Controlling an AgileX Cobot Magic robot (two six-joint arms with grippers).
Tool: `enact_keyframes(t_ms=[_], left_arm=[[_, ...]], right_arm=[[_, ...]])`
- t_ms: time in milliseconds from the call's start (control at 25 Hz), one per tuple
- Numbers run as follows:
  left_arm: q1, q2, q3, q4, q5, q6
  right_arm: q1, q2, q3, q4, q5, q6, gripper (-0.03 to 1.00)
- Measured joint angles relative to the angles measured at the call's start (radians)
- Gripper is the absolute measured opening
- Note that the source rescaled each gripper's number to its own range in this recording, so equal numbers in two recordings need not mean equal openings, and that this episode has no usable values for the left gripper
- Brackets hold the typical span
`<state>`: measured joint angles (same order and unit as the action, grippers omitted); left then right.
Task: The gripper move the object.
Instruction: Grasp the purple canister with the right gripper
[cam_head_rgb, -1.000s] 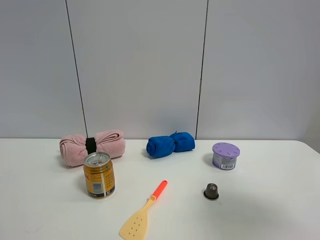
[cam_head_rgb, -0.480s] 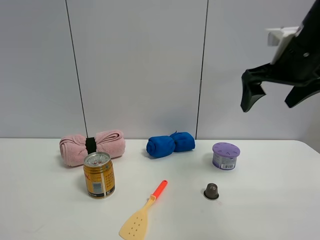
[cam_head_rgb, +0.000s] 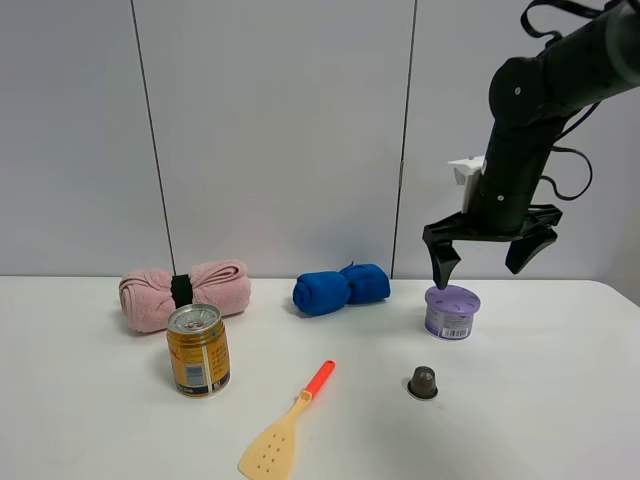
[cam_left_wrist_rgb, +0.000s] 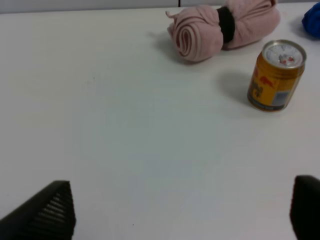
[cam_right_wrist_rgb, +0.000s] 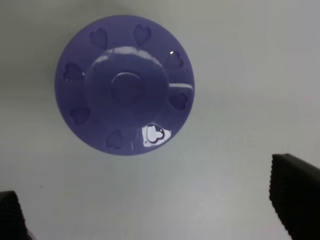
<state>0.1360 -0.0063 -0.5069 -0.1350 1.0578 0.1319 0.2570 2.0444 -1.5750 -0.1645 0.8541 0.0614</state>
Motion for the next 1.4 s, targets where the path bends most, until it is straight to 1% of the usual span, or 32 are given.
enact_keyframes(t_ms=[120, 480, 880, 1040, 1400], left_arm=[[0.0, 0.0, 0.0, 0.0, 0.0, 0.0], [0.0, 0.0, 0.0, 0.0, 0.0, 0.0], [0.0, 0.0, 0.0, 0.0, 0.0, 0.0], [0.0, 0.0, 0.0, 0.0, 0.0, 0.0], [0.0, 0.0, 0.0, 0.0, 0.0, 0.0]], right_arm=[[0.0, 0.031, -0.003, -0.015, -0.02, 0.002, 1.0], [0.0, 0.044, -0.007, -0.025, -0.161, 0.04, 1.0], [0.0, 0.124, -0.007, -0.032, -0.266, 0.063, 1.0], [0.0, 0.144, -0.007, -0.032, -0.291, 0.082, 1.0], [0.0, 0.198, -0.007, -0.032, -0.312, 0.089, 1.0]])
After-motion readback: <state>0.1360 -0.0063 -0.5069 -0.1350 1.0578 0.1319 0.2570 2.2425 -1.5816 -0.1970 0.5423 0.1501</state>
